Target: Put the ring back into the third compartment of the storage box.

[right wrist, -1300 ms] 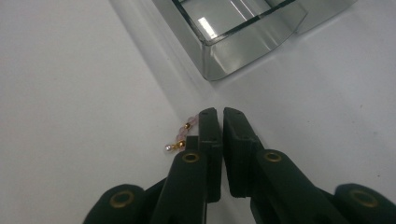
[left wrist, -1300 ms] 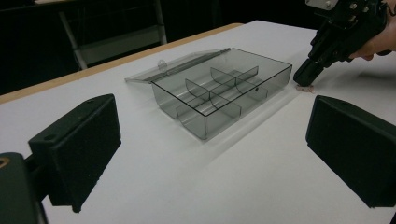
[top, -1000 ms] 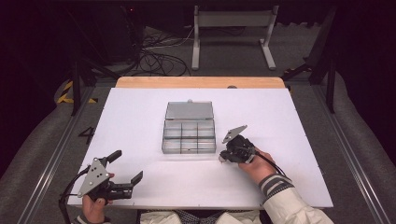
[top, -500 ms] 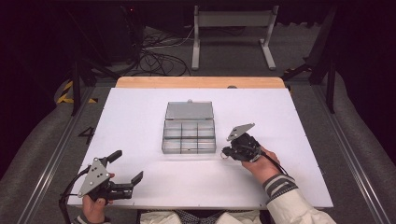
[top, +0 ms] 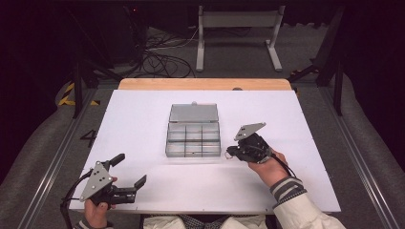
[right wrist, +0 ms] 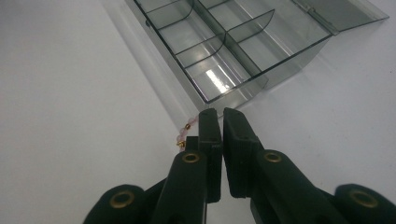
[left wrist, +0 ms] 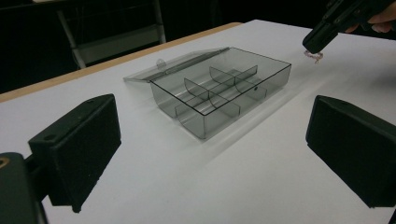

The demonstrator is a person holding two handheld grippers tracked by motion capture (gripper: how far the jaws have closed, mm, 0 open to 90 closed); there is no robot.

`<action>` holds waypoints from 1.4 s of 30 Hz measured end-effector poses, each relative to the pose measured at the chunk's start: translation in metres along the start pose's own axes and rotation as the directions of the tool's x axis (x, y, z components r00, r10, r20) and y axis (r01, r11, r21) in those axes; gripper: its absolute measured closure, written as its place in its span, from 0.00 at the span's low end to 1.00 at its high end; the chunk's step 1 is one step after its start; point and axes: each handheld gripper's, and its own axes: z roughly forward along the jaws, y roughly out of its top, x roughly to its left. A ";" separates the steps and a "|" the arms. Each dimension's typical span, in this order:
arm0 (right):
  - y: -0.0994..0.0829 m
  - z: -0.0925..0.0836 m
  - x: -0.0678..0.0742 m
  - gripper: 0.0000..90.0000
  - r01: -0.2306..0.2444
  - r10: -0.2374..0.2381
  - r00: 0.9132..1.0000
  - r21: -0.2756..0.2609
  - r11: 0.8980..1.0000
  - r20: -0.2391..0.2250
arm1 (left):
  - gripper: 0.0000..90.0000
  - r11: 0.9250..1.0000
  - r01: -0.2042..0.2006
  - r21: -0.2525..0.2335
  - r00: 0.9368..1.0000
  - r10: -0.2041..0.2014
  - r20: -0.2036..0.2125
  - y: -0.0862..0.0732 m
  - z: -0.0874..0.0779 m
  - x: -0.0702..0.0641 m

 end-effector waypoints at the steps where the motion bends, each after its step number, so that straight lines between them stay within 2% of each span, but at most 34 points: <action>1: 0.001 -0.001 0.000 0.96 0.003 -0.003 1.000 -0.002 1.000 -0.001 | 0.04 1.000 -0.001 0.002 1.000 0.001 0.000 0.000 0.000 0.000; 20: 0.014 -0.012 0.005 0.96 0.033 -0.033 0.999 -0.054 0.998 -0.005 | 0.04 1.000 -0.004 -0.001 1.000 0.004 0.002 0.000 0.000 0.000; 30: 0.028 -0.017 0.004 0.96 0.058 -0.057 0.998 -0.072 0.996 0.019 | 0.04 1.000 -0.002 -0.001 1.000 0.002 0.002 0.000 0.000 0.000; 42: 0.046 -0.016 -0.002 0.96 0.052 -0.049 0.998 -0.071 0.996 0.044 | 0.04 1.000 0.002 -0.003 1.000 -0.002 0.004 0.000 -0.001 0.000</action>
